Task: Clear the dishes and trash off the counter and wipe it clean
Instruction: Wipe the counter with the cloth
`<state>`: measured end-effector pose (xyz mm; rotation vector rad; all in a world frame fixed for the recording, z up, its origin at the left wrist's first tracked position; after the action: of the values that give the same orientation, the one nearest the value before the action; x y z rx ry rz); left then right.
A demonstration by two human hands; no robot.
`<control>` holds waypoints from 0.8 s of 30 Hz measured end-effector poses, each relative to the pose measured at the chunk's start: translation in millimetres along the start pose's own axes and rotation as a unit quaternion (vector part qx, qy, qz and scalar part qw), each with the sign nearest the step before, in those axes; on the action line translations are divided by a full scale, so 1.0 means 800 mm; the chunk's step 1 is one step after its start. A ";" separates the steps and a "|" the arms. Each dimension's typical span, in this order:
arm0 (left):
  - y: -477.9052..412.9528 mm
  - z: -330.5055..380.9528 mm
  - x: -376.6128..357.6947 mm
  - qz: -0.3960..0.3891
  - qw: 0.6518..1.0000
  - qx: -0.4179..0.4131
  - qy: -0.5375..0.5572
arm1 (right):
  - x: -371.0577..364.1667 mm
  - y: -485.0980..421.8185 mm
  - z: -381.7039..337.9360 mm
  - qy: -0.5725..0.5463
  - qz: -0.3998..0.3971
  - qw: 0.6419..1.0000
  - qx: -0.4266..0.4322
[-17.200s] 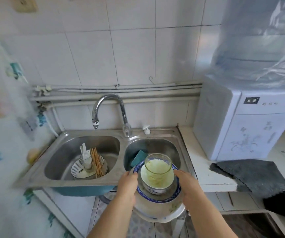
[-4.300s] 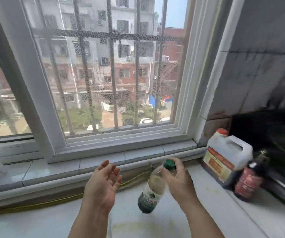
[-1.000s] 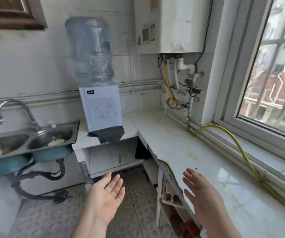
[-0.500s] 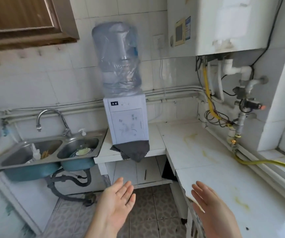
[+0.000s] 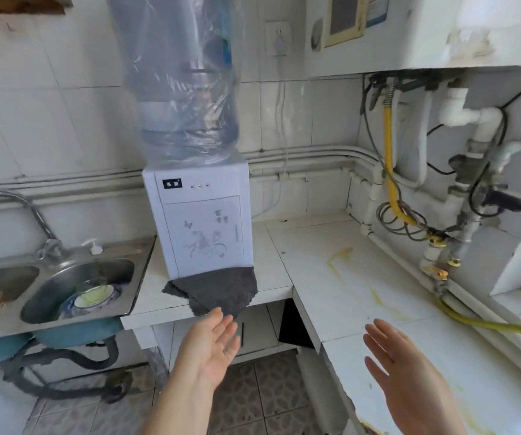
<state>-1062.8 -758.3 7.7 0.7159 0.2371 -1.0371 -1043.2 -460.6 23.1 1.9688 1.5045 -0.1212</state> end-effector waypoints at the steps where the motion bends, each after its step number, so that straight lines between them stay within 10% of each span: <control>1: -0.028 0.008 0.001 0.004 1.000 0.005 -0.013 | -0.015 -0.013 0.001 -0.001 0.007 1.000 -0.001; 10: -0.253 0.059 -0.019 0.006 0.954 -0.041 -0.298 | -0.101 -0.091 0.009 -0.003 0.074 0.997 0.005; 21: -0.341 0.031 -0.024 -0.125 0.429 -0.209 -0.870 | -0.071 -0.132 0.007 -0.002 0.132 0.991 -0.010; 24: -0.339 0.035 -0.034 -0.134 0.507 -0.216 -0.824 | -0.077 -0.149 0.007 0.008 0.121 0.992 -0.026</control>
<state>-1310.5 -840.9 -73.9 -1.0060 -1.0988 -1.4571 -1168.5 -499.1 -5.7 2.0968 1.2533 0.0379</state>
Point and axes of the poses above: each hand's wrist, its own y-axis away from the middle knuckle, its own x-axis out of the back of the hand, z = x × y, the point moved 10 cm from there along -y, towards the middle knuckle, and after that the axes turned 9 degrees about -x, right-handed, at the moved point
